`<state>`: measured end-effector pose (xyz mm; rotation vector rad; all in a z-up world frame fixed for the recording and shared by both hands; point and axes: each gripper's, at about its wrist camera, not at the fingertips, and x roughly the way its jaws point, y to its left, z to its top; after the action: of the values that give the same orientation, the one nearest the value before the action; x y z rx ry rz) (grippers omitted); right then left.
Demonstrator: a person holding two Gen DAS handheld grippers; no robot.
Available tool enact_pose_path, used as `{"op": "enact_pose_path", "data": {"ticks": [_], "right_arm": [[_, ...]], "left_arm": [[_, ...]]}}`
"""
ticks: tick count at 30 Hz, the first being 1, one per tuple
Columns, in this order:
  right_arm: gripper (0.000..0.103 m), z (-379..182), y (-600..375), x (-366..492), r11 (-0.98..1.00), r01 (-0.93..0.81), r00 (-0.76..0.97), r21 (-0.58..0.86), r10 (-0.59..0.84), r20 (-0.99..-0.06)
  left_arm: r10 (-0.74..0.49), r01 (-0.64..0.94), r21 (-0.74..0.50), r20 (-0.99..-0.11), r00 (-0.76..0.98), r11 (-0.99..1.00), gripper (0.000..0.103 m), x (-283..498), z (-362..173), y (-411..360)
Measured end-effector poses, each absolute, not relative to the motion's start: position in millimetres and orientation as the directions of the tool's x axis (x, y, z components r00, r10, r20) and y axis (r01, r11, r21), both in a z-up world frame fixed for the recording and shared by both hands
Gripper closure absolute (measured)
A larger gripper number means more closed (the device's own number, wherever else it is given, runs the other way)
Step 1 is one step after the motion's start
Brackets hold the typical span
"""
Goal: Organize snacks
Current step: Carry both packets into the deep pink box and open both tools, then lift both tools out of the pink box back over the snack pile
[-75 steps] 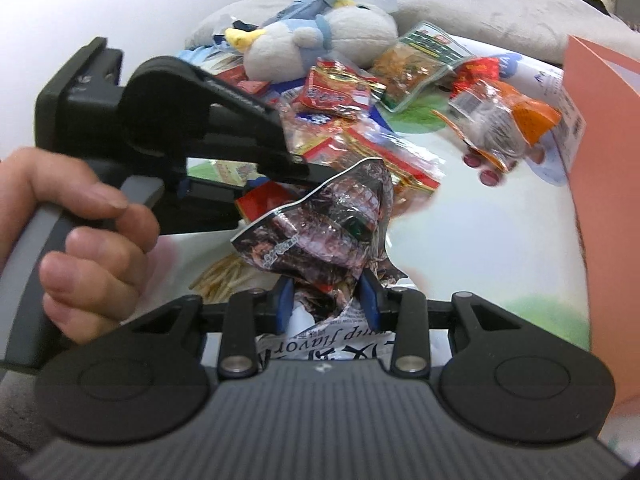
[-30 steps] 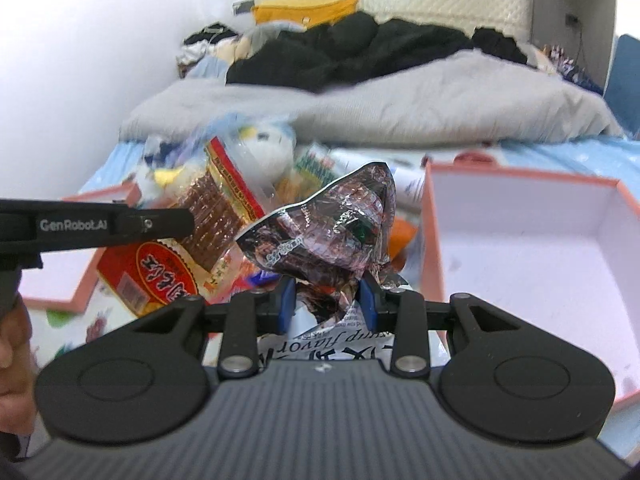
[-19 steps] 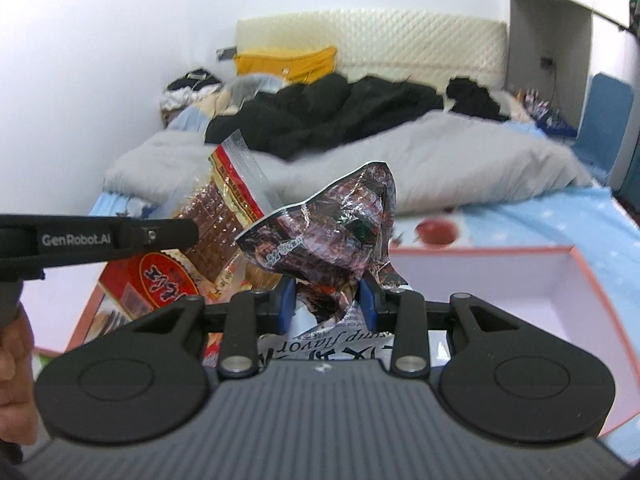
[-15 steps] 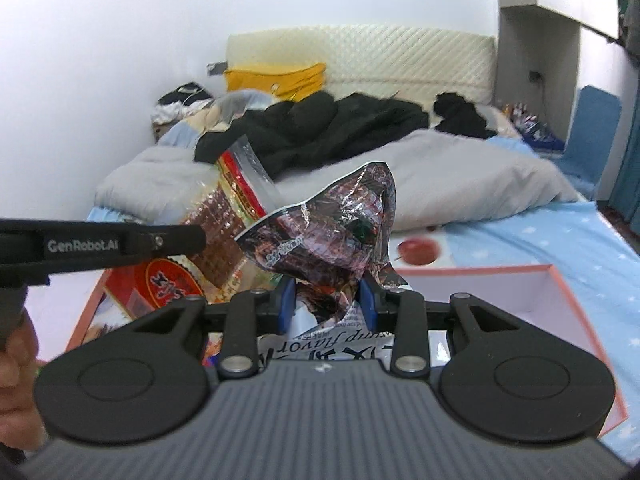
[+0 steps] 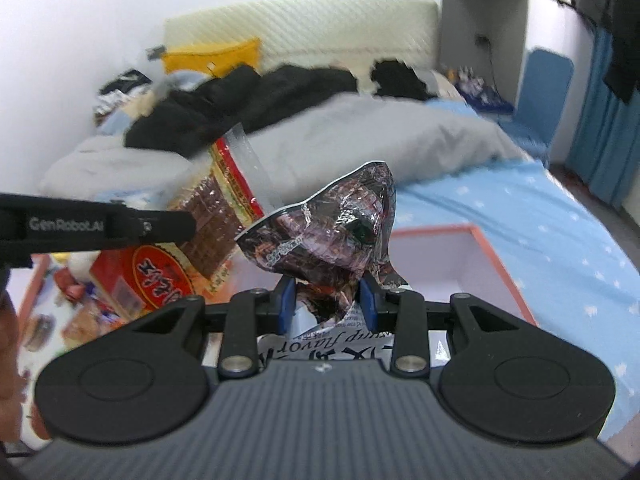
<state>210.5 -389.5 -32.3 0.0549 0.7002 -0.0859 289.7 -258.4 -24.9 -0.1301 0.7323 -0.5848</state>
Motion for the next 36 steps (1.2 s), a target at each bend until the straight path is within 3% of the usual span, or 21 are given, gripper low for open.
{"op": "enact_pose_path", "data": {"ticks": [10, 19, 21, 22, 23, 25, 30, 36], "right_arm": [[0.066, -95.4, -436.1, 225.8, 0.986, 0.168, 0.662, 0.021, -0.097, -0.744], [0.061, -128.4, -450.5, 228.8, 0.98, 0.192, 0.611, 0.053, -0.077, -0.788], [0.025, -129.3, -453.8, 226.5, 0.974, 0.215, 0.611, 0.074, -0.075, -0.788], [0.019, -127.0, -454.5, 224.3, 0.97, 0.227, 0.62, 0.086, -0.075, -0.781], [0.018, -125.5, -456.5, 222.7, 0.967, 0.233, 0.629, 0.1, -0.071, -0.774], [0.018, -121.2, -459.1, 222.8, 0.965, 0.239, 0.636, 0.109, -0.071, -0.769], [0.018, -100.3, -455.4, 213.7, 0.966, 0.236, 0.668, 0.105, -0.083, -0.74], [0.018, -61.6, -442.1, 200.0, 0.967, 0.226, 0.731, 0.116, -0.089, -0.676]], "left_arm": [[-0.502, 0.488, -0.268, -0.74, 0.449, 0.831, 0.096, 319.0, -96.3, -318.9], [-0.46, 0.463, -0.25, -0.782, 0.422, 0.85, 0.095, 329.3, -120.8, -321.8], [-0.447, 0.454, -0.242, -0.787, 0.425, 0.857, 0.081, 329.6, -117.4, -320.3], [-0.439, 0.447, -0.236, -0.788, 0.431, 0.863, 0.061, 328.8, -113.0, -319.5], [-0.436, 0.448, -0.226, -0.779, 0.45, 0.865, 0.046, 326.8, -107.8, -318.4], [-0.431, 0.457, -0.194, -0.752, 0.499, 0.868, 0.038, 320.9, -95.8, -316.7], [-0.446, 0.457, -0.203, -0.727, 0.522, 0.866, 0.035, 316.5, -70.8, -305.2], [-0.457, 0.474, -0.167, -0.652, 0.605, 0.865, 0.012, 296.7, -29.6, -282.1]]}}
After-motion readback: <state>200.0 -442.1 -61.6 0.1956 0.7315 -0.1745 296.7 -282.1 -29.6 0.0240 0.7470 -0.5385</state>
